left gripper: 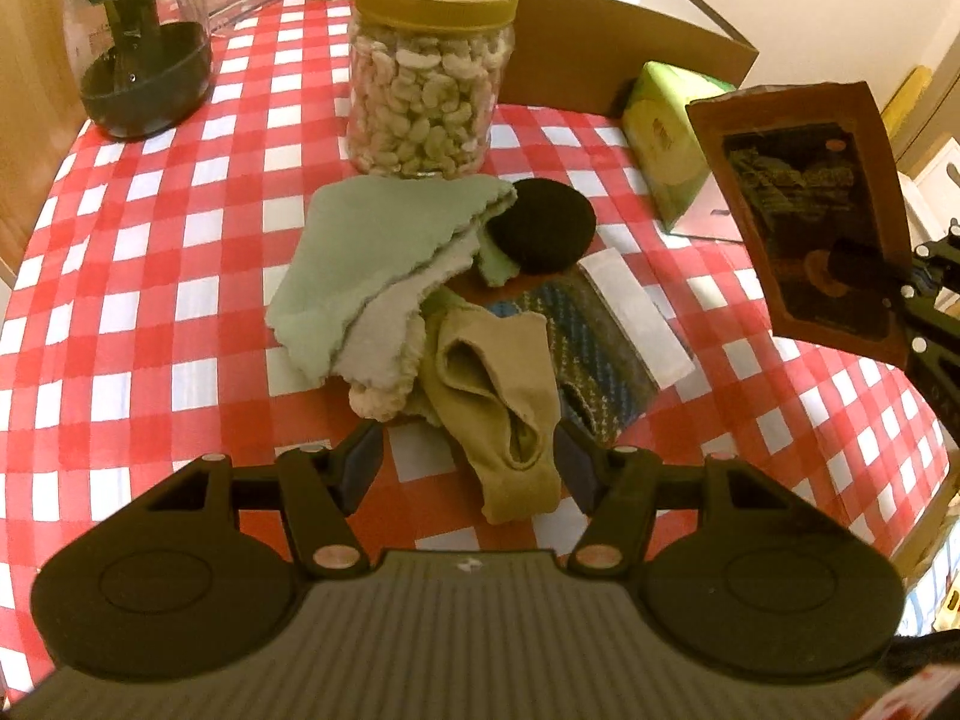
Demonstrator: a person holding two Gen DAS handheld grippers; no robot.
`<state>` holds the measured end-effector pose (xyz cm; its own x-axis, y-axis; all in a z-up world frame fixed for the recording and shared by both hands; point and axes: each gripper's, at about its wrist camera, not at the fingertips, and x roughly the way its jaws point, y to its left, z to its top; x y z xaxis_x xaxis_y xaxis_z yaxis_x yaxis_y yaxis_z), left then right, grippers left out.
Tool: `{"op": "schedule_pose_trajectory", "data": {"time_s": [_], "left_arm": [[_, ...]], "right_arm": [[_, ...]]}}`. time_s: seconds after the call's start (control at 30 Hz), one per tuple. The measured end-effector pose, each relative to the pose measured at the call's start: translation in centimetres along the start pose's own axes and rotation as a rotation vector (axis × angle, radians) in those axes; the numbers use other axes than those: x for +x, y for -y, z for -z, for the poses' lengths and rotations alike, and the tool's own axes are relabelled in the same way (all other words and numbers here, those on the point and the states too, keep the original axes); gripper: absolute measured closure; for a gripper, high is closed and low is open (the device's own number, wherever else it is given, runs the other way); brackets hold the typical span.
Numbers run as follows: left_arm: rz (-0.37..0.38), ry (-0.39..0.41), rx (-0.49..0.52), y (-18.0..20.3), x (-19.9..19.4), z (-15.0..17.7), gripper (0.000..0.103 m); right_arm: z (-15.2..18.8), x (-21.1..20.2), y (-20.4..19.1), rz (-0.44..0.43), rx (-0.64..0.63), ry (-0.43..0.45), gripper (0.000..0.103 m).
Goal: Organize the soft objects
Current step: 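Lift the red packet with the right tool and move it beside the tissue box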
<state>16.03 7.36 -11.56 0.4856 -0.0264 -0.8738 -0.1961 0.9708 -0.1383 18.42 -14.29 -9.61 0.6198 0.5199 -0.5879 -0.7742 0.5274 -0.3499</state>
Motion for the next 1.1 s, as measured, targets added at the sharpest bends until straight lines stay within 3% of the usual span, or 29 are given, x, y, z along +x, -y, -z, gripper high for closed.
{"op": "schedule_pose_trajectory", "data": {"time_s": [0.2,0.37,0.4,0.5,0.53,0.8,0.93,1.1], "left_arm": [[-0.004,-0.015,0.005,0.3,0.5,0.0,0.043],[-0.008,-0.020,0.005,0.4,0.8,-0.1,0.043],[-0.008,-0.021,0.004,0.4,0.9,-0.1,0.043],[-0.011,-0.027,0.005,0.4,1.0,0.0,0.043],[-0.009,-0.029,0.007,0.4,1.0,0.0,0.043],[0.032,-0.012,0.041,1.4,0.0,0.2,0.043],[0.016,-0.030,0.024,1.4,0.8,0.1,0.043],[0.013,-0.030,0.031,1.6,1.2,0.0,0.043]], "right_arm": [[0.9,1.2,-1.0,0.002,-0.073,-0.021,0.101],[1.8,2.3,-1.2,-0.116,-0.049,-0.104,0.098],[2.1,2.5,-0.8,-0.146,-0.005,-0.117,0.090],[2.9,2.7,0.3,-0.212,0.106,-0.144,0.051],[3.2,2.6,0.7,-0.222,0.139,-0.144,0.048],[5.3,1.5,3.7,-0.282,0.363,-0.182,0.048],[5.5,1.1,2.5,-0.171,0.237,-0.146,0.048],[4.6,1.2,0.5,-0.099,0.097,-0.025,0.048]]}}
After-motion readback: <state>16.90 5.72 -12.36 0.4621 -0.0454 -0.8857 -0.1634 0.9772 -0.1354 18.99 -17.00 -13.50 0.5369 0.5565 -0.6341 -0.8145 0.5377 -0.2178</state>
